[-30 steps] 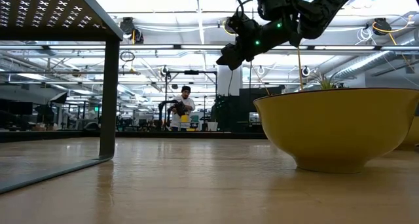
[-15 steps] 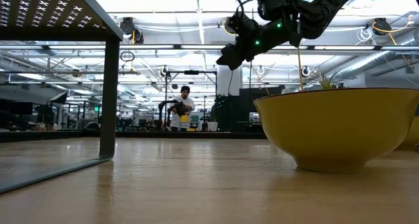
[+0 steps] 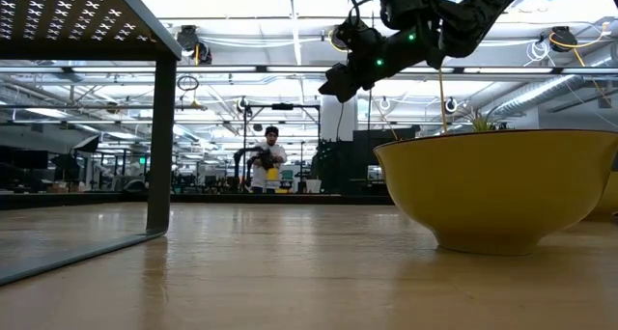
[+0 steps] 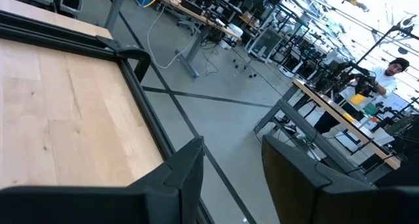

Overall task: Pick & Place Mini bowls
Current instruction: Stack the blue bowl on top of the other blue bowls on the shelf, then put the top white patterned bowl on the shelf

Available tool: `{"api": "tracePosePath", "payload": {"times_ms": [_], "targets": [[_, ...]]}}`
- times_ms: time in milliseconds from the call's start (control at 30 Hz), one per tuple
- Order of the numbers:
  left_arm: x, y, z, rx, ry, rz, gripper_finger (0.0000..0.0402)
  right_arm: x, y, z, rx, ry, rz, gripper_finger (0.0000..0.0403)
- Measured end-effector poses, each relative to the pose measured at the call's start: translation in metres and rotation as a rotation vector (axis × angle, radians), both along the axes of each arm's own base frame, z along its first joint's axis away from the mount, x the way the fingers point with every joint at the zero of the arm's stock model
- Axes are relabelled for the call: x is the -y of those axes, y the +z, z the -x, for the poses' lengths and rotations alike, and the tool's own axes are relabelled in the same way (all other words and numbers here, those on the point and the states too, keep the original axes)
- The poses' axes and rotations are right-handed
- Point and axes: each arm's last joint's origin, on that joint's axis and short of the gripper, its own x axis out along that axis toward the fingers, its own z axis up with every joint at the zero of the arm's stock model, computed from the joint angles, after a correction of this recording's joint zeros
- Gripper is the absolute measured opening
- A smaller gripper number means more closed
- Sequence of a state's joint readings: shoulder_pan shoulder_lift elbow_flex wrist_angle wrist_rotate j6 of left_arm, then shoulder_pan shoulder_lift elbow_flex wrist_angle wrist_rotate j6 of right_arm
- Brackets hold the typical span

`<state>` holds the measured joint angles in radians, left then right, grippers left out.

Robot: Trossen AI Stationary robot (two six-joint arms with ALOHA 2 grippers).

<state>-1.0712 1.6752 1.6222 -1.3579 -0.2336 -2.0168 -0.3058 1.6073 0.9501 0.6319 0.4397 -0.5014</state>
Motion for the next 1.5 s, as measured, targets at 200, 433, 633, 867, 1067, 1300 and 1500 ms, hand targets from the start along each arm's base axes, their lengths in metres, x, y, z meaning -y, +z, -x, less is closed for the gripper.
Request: {"api": "tracePosePath", "payload": {"times_ms": [200,433,633,867,1067,1300,1500], "targets": [[0.012,-0.015,0.005,-0.154,0.079,0.026,0.0104,0.0,0.0,0.0,0.0,0.0,0.0,0.0141],[0.008,-0.016,0.014,-0.265,0.107,-0.01,0.0104,0.0,0.0,0.0,0.0,0.0,0.0,0.0141],[0.003,-0.015,0.017,-0.285,0.094,-0.061,0.0104,0.0,0.0,0.0,0.0,0.0,0.0,0.0141],[-0.017,0.004,0.021,-0.117,0.037,-0.142,0.0104,-0.002,0.0,-0.001,-0.001,0.004,0.0,0.0141],[-0.047,0.039,0.017,0.4,-0.187,-0.452,0.0104,-0.023,0.007,0.0,-0.032,0.063,-0.001,0.0141],[-0.068,0.065,0.011,0.702,-0.388,-1.043,0.0104,-0.074,0.033,0.016,-0.068,0.201,-0.046,0.0141],[-0.079,0.059,-0.008,0.68,-0.367,-1.319,0.0104,-0.13,0.059,0.054,-0.042,0.35,-0.244,0.0141]]}}
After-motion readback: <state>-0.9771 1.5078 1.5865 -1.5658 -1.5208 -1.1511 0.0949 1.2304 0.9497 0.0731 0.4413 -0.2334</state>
